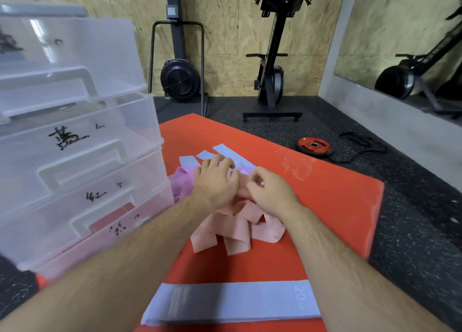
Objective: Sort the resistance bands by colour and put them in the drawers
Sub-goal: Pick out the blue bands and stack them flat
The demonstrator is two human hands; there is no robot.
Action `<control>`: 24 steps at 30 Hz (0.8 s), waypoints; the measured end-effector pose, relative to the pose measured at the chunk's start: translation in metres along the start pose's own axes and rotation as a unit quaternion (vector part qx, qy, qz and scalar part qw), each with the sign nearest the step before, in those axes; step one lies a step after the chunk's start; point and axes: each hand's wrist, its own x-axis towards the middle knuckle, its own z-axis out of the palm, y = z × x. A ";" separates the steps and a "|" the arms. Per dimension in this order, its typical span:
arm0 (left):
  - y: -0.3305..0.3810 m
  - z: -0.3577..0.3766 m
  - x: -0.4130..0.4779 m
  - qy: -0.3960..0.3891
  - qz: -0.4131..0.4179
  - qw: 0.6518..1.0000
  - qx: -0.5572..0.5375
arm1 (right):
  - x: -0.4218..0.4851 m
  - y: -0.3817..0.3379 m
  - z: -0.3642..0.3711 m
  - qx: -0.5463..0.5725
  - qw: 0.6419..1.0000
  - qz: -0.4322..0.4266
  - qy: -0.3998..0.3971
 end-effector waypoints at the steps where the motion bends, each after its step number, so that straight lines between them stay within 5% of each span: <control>1: 0.001 0.001 0.012 -0.013 -0.018 1.000 -0.004 | 0.005 0.007 -0.002 0.007 0.999 0.005 0.031; 5: -0.009 0.003 0.061 -0.064 -0.122 0.990 0.032 | 0.028 0.044 0.000 -0.057 0.994 0.073 0.061; 10: -0.039 0.016 0.114 -0.177 -0.291 0.929 0.141 | 0.053 0.060 0.017 -0.113 0.983 0.143 -0.005; 14: -0.060 0.045 0.143 -0.245 -0.278 0.916 0.156 | 0.064 0.066 0.030 -0.156 0.984 0.083 0.030; 17: -0.057 0.055 0.149 -0.197 -0.313 0.911 0.183 | 0.072 0.075 0.034 -0.120 0.990 0.054 0.052; 24: -0.051 0.044 0.144 -0.145 -0.202 0.947 0.202 | 0.070 0.062 0.030 0.003 0.997 0.051 0.065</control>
